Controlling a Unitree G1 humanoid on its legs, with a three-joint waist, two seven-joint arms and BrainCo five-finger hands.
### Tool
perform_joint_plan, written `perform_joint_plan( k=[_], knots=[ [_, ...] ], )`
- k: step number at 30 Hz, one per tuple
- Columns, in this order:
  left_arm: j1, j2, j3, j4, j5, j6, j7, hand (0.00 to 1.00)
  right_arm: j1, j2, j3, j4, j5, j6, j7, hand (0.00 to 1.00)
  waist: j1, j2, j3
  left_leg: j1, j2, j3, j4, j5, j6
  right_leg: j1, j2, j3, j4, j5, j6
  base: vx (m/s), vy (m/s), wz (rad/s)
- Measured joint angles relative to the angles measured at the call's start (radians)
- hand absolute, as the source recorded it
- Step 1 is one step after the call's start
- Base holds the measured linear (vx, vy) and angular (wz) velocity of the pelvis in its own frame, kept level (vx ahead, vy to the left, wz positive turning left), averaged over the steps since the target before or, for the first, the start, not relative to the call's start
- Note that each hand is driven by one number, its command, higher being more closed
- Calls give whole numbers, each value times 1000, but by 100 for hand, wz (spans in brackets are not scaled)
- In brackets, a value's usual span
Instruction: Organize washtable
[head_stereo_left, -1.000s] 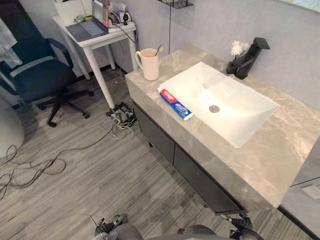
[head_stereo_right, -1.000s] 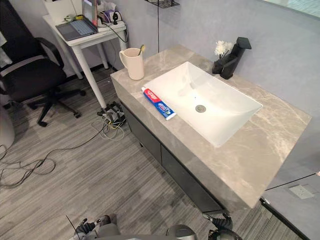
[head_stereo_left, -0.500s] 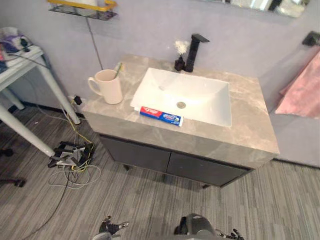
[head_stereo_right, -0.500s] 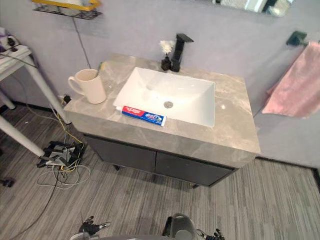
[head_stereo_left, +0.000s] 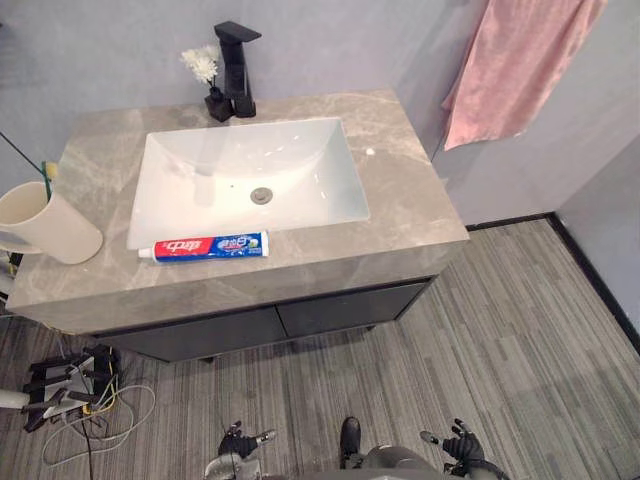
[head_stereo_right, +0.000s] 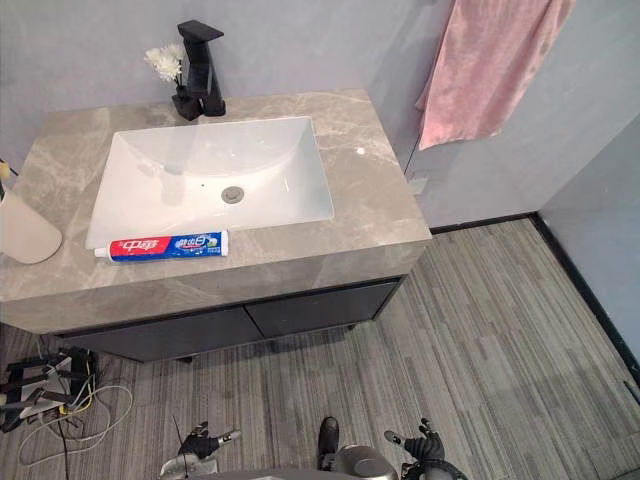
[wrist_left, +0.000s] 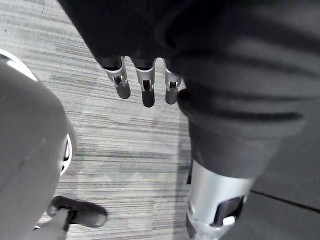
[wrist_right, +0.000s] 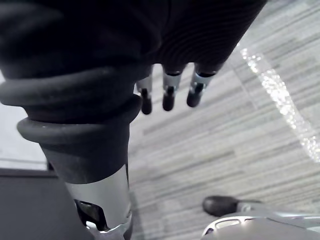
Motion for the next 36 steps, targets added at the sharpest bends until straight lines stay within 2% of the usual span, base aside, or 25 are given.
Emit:
perform_joint_plan(
  k=[1,4,5,6,7,9,11,12,15,18,20,21,22,23,24,25,26,28,36],
  knots=[
    [1,2,0,0,-12,-1,0,0,4,-1,-1,7,0,1,-1,0,5,-5,3,-10,2,-24,-21,0,0,9,-17,8,4,-5,9,61,156,-34],
    [8,-4,-1,0,-48,-8,2,0,18,-14,-1,7,3,1,-2,0,9,12,-3,-40,32,-78,-179,19,-5,10,-63,31,18,-18,54,36,241,-21],
    [12,-13,-2,-1,-50,-9,3,0,24,-22,-2,6,4,0,-3,0,9,29,-8,-47,42,-98,-260,102,4,11,-69,27,17,-21,79,41,351,-10],
    [19,-23,-3,-1,-52,-10,3,0,29,-31,-3,7,6,2,-8,0,11,49,-13,-44,49,-134,-293,138,-41,13,-74,28,11,-21,100,60,327,-1],
    [22,-25,-6,-2,-55,-10,3,0,31,-27,-3,7,6,2,-13,0,10,55,-20,-36,33,-137,-315,131,-42,18,-85,22,3,-22,112,109,262,20],
    [25,6,-26,-2,-59,-9,4,0,42,2,-10,8,11,2,-17,0,-1,21,-21,-37,-33,-133,-361,125,-26,26,-144,-32,-4,-7,146,127,326,36],
    [37,24,-44,-4,-62,-9,6,0,50,12,-10,8,11,3,-17,0,6,1,-33,-17,-61,-128,-379,127,-20,34,-170,-35,-2,-5,173,87,160,11],
    [43,32,-65,-4,-59,-8,8,0,50,15,-10,8,11,3,-16,0,10,-1,-34,3,-75,-124,-390,127,-20,46,-184,-39,3,-10,186,91,101,0],
    [43,36,-120,-2,-45,-8,10,0,42,10,-39,9,10,4,-16,0,9,15,-40,48,-86,-106,-423,127,-20,61,-200,-42,9,-15,197,60,62,-12],
    [40,15,-175,2,-11,-7,-1,0,33,-7,-54,35,14,11,-18,0,1,52,-41,68,-90,-83,-455,129,-20,34,-205,-25,43,-23,209,28,22,-24],
    [29,9,-222,18,15,-7,-4,0,23,-17,-66,36,31,14,-17,0,-16,79,-35,73,-84,-60,-467,129,-19,-23,-203,-17,117,-28,214,2,22,-39],
    [27,7,-230,20,16,-6,-4,0,15,-16,-74,37,38,15,-17,0,-18,82,-32,72,-80,-46,-468,129,-19,-48,-201,-11,146,-28,214,-39,40,-65],
    [25,10,-243,21,21,-7,-5,0,7,-15,-74,38,50,19,-17,0,-18,78,-29,72,-75,-16,-469,129,-19,-98,-197,2,201,-29,213,-84,43,-82],
    [23,28,-247,22,23,-8,-5,0,5,-8,-70,39,65,20,-17,0,-19,59,-24,74,-80,14,-473,129,-19,-125,-193,-13,216,-28,211,-99,30,-71],
    [22,32,-247,23,23,-8,-5,0,6,-2,-70,40,68,20,-17,0,-20,54,-25,74,-82,19,-474,129,-19,-124,-194,-20,208,-28,211,-96,4,-57],
    [19,41,-245,24,22,-8,-5,0,7,12,-69,49,77,21,-17,0,-20,22,-24,67,-93,28,-481,128,-18,-112,-198,-40,151,-22,201,-77,-37,-26],
    [11,51,-245,32,23,-7,-6,0,12,21,-70,56,80,21,-16,0,-22,6,-26,64,-95,27,-484,131,-15,-94,-193,-55,87,8,185,-58,-39,-19],
    [7,56,-236,40,20,-8,-19,0,28,24,-70,69,83,19,-13,0,-18,-3,-29,66,-107,21,-500,142,-8,-68,-189,-66,31,36,186,-24,-31,12],
    [18,36,-173,43,18,-8,-42,0,33,16,-74,97,169,18,56,0,-14,12,-40,123,-112,-8,-544,150,-11,14,-180,-110,-19,40,188,20,-16,12]
  ],
)
